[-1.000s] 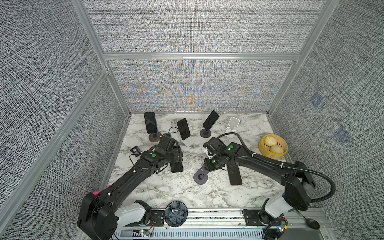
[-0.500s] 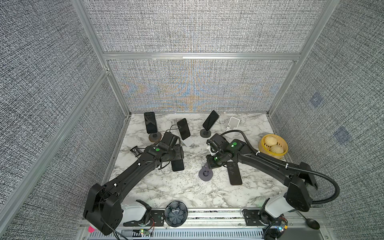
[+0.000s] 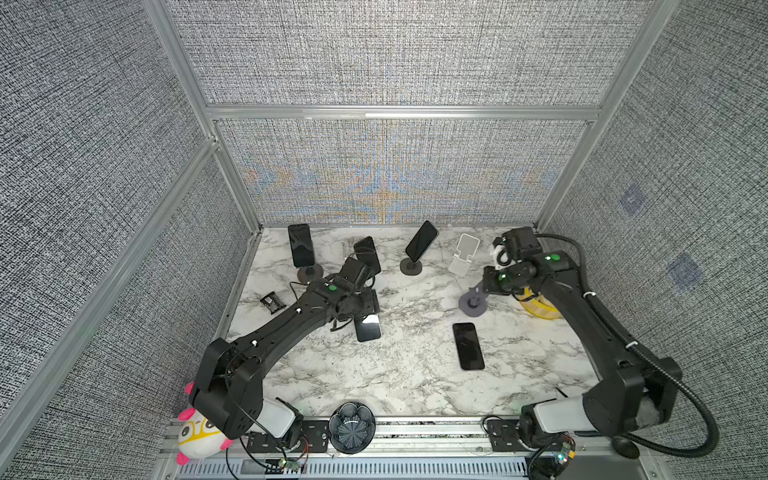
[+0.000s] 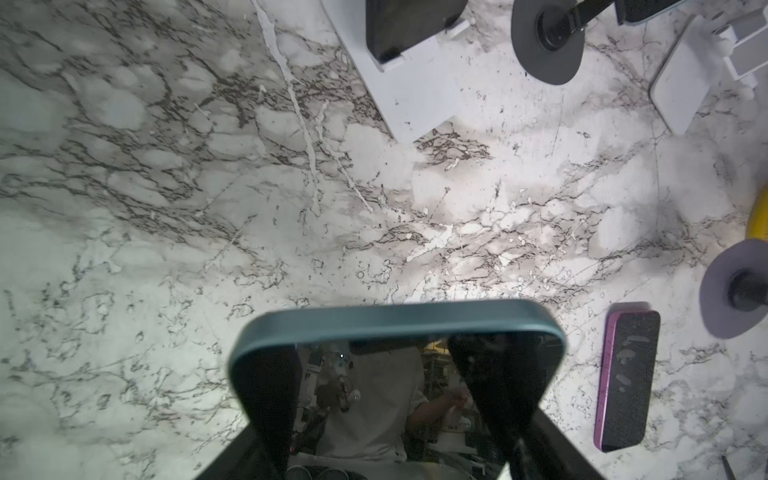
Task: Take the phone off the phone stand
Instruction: 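Lift the teal-edged phone with the left gripper while the right gripper approaches the stand, then carry the teal-edged phone toward the purple-edged phone while the right arm moves toward the steamer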
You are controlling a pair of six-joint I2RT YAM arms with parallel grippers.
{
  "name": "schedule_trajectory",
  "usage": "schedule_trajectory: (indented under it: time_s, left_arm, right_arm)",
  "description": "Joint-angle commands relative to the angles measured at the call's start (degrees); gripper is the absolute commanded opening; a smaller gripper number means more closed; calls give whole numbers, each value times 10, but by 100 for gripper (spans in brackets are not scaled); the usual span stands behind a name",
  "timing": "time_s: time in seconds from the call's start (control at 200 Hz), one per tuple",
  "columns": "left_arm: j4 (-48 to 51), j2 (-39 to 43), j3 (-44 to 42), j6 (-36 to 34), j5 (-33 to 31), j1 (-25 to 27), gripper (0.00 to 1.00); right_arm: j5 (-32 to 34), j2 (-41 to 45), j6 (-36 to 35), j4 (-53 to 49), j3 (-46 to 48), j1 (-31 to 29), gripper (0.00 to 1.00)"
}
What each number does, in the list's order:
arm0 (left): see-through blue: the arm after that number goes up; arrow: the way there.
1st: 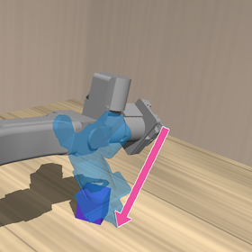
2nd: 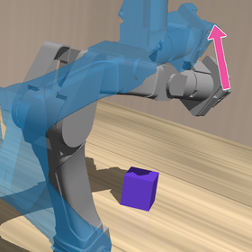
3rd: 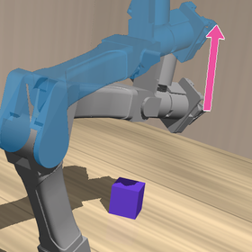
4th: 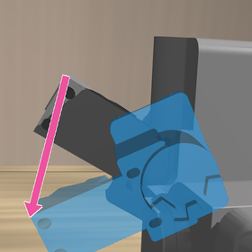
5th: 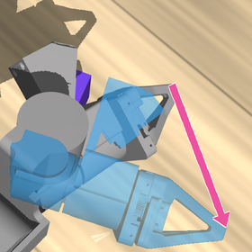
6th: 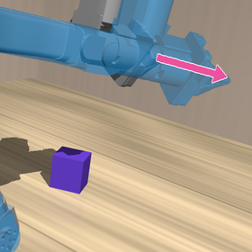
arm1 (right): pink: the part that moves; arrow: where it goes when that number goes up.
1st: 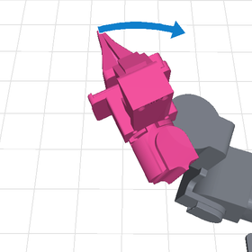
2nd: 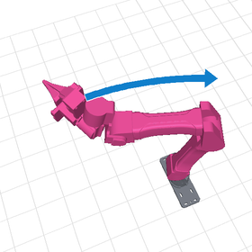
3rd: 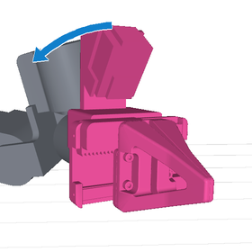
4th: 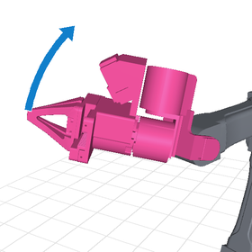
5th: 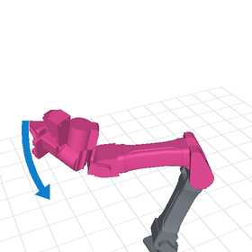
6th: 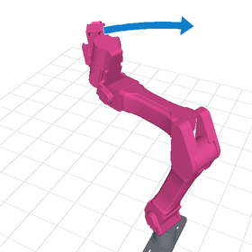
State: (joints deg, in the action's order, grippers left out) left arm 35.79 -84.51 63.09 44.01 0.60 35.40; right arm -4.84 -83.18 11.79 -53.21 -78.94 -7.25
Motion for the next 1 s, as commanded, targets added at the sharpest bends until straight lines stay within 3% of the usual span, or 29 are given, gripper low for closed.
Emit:
schedule_trajectory:
  time_s: [0.0,0.17,0.495,0.955,0.995]
  left_arm:
    - [1,-22,19,24,4,16,38]
    - [17,-71,57,31,10,45,38]
    - [3,-112,73,36,20,64,38]
    - [20,-151,102,29,31,75,38]
    - [26,-154,107,36,29,77,38]
  right_arm:
    - [-41,-47,-63,30,-31,68,0]
    - [-86,-167,-89,35,-131,131,0]
    - [-167,-292,-89,77,-224,184,0]
    - [-162,-324,-94,77,-228,191,0]
    - [-159,-322,-95,73,-231,191,10]
